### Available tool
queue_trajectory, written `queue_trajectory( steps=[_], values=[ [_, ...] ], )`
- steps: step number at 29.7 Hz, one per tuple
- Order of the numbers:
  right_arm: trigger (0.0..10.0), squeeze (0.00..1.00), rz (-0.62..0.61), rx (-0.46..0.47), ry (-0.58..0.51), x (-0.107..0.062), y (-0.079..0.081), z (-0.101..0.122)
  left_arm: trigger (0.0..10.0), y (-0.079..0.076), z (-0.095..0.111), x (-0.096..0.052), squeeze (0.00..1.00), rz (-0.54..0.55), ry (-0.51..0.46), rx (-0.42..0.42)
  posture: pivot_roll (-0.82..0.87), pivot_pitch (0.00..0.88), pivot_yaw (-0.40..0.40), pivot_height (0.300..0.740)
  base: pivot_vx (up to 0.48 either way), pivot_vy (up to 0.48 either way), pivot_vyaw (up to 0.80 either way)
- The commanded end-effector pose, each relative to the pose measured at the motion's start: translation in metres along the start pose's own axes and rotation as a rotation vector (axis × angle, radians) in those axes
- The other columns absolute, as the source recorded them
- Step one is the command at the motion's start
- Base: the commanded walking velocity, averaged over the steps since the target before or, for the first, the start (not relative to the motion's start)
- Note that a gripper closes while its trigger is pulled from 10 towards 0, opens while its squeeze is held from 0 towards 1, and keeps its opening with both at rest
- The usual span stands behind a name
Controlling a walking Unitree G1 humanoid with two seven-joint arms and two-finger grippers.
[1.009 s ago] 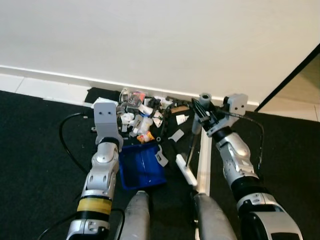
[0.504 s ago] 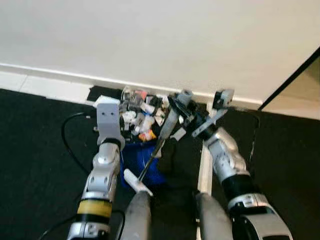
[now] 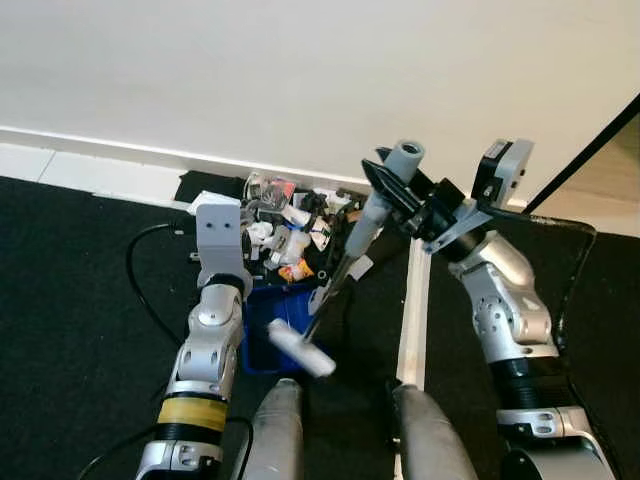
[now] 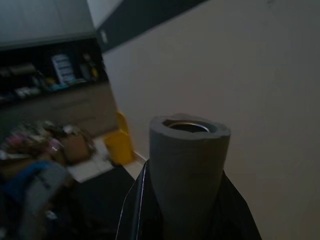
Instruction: Sweep floor
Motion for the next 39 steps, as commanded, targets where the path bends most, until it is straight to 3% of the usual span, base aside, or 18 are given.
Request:
queue_trajectory(
  steps=[1,2,3,5,9,12,23,25,30,35,39],
  values=[
    [10.0,0.0,-0.086,-0.078,0.029,-0.006,-0.014,-0.007,10.0,-0.018,-0.017,-0.003,0.0,-0.055,0.064,-0.035,0.02,0.222,0.009,0.74,0.0,0.0,0.0],
    [10.0,0.0,-0.18,-0.146,0.067,-0.009,-0.03,-0.018,10.0,-0.018,-0.016,-0.003,0.0,-0.06,0.063,-0.034,0.02,0.226,0.018,0.74,0.0,0.0,0.0],
    [10.0,0.0,-0.227,-0.156,0.071,-0.009,-0.037,-0.022,10.0,-0.018,-0.016,-0.003,0.0,-0.061,0.062,-0.033,0.02,0.226,0.018,0.74,0.0,0.0,0.0],
    [10.0,0.0,-0.278,-0.156,0.071,-0.009,-0.044,-0.026,10.0,-0.018,-0.016,-0.003,0.0,-0.061,0.062,-0.033,0.02,0.231,0.022,0.74,0.0,0.0,0.0],
    [10.0,0.0,-0.544,-0.119,0.06,-0.021,-0.077,-0.042,10.0,-0.017,-0.017,-0.005,0.0,-0.062,0.063,-0.03,0.04,0.238,0.019,0.74,0.0,0.0,0.0],
    [10.0,0.0,-0.611,-0.109,0.075,-0.024,-0.084,-0.052,10.0,-0.016,-0.017,-0.007,0.0,-0.061,0.063,-0.028,0.05,0.247,0.018,0.74,0.0,0.0,0.0],
    [10.0,0.0,-0.559,0.046,0.08,-0.005,-0.066,-0.083,10.0,-0.008,-0.02,-0.025,0.0,-0.049,0.071,-0.029,0.13,0.285,0.015,0.74,0.0,0.0,0.0],
    [10.0,0.0,-0.459,0.108,0.075,0.01,-0.052,-0.086,10.0,-0.01,-0.022,-0.027,0.0,-0.059,0.086,-0.029,0.13,0.282,0.011,0.74,0.0,0.0,0.0],
    [10.0,0.0,-0.36,0.18,0.073,0.024,-0.036,-0.088,10.0,-0.012,-0.024,-0.028,0.0,-0.068,0.097,-0.03,0.13,0.279,0.008,0.74,0.0,0.0,0.0],
    [10.0,0.0,-0.188,0.301,0.064,0.047,-0.003,-0.093,10.0,-0.014,-0.026,-0.028,0.0,-0.069,0.11,-0.029,0.13,0.277,0.003,0.74,0.0,0.0,0.0],
    [10.0,0.0,-0.112,0.352,0.022,0.059,0.012,-0.087,10.0,-0.013,-0.027,-0.029,0.0,-0.062,0.119,-0.031,0.13,0.275,-0.005,0.74,0.0,0.0,0.0]
  ],
)
Point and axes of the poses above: a point about 5 cm out from each wrist's last joint towards the gripper, its own x axis pointing out of the wrist towards the gripper, its own z axis along the axis of the wrist's last joint, y = z × x, the point moved 5 cm from there along x, pointing out of the wrist towards the gripper, and after that the axes turned 6 degrees about x, right-handed, at the moved point
